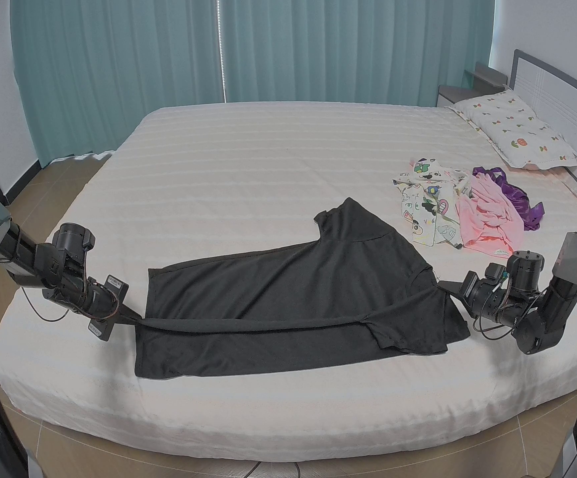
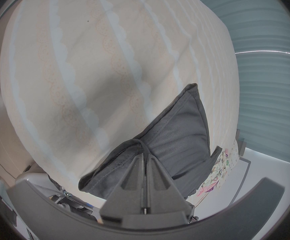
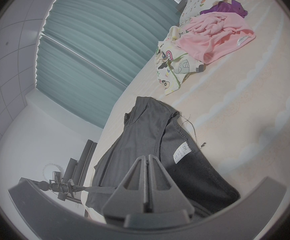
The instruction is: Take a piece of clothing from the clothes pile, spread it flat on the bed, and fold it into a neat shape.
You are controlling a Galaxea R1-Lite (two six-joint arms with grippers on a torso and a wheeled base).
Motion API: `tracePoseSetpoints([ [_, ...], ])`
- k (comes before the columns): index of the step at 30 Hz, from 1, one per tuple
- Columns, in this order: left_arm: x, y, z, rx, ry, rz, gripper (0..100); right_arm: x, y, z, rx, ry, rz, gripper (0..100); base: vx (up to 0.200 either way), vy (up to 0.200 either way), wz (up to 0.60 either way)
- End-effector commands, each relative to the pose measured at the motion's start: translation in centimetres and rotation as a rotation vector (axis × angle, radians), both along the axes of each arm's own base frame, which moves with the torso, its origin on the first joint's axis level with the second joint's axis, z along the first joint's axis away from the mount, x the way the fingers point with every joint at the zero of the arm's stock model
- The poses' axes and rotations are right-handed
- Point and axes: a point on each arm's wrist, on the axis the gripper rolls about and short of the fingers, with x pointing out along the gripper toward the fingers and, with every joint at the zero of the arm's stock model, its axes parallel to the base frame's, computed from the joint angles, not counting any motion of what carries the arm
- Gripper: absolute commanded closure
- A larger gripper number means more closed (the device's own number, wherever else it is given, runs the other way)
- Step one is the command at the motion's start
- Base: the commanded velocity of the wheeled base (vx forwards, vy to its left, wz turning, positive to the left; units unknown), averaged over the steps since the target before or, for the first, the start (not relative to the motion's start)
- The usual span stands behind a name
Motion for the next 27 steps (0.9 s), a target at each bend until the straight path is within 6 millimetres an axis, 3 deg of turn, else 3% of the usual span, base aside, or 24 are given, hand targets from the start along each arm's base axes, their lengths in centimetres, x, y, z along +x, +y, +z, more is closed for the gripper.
tracePoseSetpoints([
  [1,0.3,-0.3,-0.4,0.002,0.006,-0.011,100,0.3,0.0,-0.6,0.0,0.01,0.0,100,0.0,0.0,0.0],
  [10,1.3,-1.0,-1.1,0.05,0.019,-0.004,100,1.1,0.0,-1.3,-0.008,0.007,-0.022,100,0.0,0.0,0.0],
  [11,1.3,-1.0,-1.1,0.051,0.017,-0.006,0,1.1,0.0,-1.4,-0.008,0.01,-0.022,100,0.0,0.0,0.0],
  [12,1.3,-1.0,-1.1,0.051,0.017,-0.006,0,1.1,0.0,-1.4,-0.008,0.01,-0.022,0,0.0,0.0,0.0],
  [18,1.3,-0.8,-0.8,0.046,0.018,0.005,0,1.0,-0.1,-1.0,-0.005,0.004,-0.029,0,0.0,0.0,0.0],
  [21,0.7,-0.3,-0.6,0.026,0.022,0.01,0,0.6,-1.1,0.7,0.003,-0.026,-0.083,0,0.0,0.0,0.0],
  [25,-0.7,0.5,1.1,-0.027,-0.013,0.009,0,-0.4,-1.7,2.8,0.036,-0.044,-0.126,0,0.0,0.0,0.0],
  [27,-2.5,1.9,3.1,-0.087,-0.066,0.017,0,-2.0,-2.0,4.4,0.06,-0.051,-0.153,0,0.0,0.0,0.0],
])
